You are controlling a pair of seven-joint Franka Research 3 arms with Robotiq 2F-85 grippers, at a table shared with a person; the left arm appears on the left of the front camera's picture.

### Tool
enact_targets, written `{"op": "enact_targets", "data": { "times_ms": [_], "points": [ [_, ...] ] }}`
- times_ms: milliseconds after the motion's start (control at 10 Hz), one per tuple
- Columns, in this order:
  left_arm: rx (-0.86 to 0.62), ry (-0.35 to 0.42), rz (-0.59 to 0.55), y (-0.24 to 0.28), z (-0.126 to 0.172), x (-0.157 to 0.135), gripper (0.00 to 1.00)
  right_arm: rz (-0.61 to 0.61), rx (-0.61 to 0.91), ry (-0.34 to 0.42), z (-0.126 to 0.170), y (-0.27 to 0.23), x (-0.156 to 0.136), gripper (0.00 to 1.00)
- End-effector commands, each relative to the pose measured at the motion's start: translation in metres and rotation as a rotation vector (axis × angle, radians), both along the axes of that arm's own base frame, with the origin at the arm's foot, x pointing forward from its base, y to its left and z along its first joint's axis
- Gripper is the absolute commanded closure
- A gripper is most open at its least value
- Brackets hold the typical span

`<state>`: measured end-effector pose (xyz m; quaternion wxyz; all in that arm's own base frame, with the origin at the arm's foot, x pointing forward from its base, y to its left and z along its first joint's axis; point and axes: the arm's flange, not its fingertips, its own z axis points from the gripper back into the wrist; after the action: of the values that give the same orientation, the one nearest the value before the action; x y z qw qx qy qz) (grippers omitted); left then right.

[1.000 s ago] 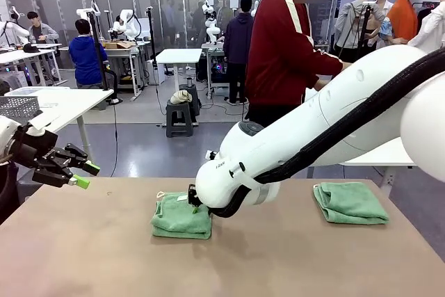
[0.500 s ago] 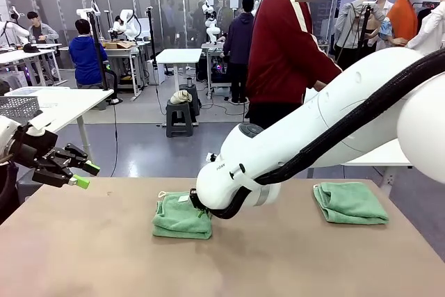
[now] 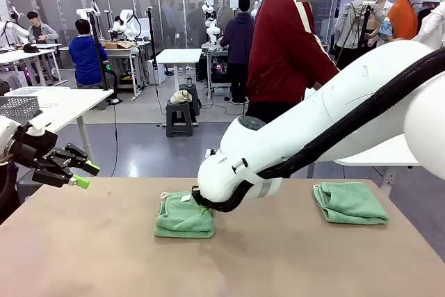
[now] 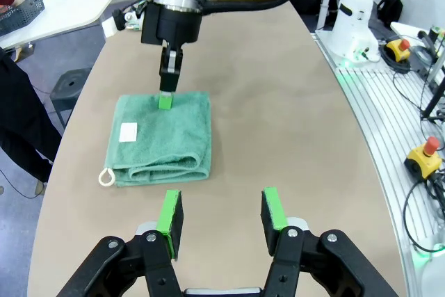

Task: Fold the towels and place them in the basket.
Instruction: Stack the folded Towel with hook on the right side of the table.

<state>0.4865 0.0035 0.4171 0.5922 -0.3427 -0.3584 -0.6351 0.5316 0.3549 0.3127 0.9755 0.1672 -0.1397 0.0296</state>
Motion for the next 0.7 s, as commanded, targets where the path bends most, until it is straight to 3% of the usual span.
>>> {"op": "enact_targets", "data": {
  "times_ms": [0, 300, 600],
  "points": [
    [-0.006, -0.003, 0.001, 0.000, 0.002, -0.003, 0.41, 0.013, -0.111, -0.036, 0.043, -0.020, -0.007, 1.00],
    [-0.006, -0.003, 0.001, 0.000, 0.002, -0.003, 0.41, -0.027, -0.251, -0.062, 0.103, -0.062, -0.018, 1.00],
    [-0.006, -0.003, 0.001, 0.000, 0.002, -0.003, 0.41, -0.045, -0.343, -0.027, 0.131, -0.104, -0.008, 1.00]
  ]
}}
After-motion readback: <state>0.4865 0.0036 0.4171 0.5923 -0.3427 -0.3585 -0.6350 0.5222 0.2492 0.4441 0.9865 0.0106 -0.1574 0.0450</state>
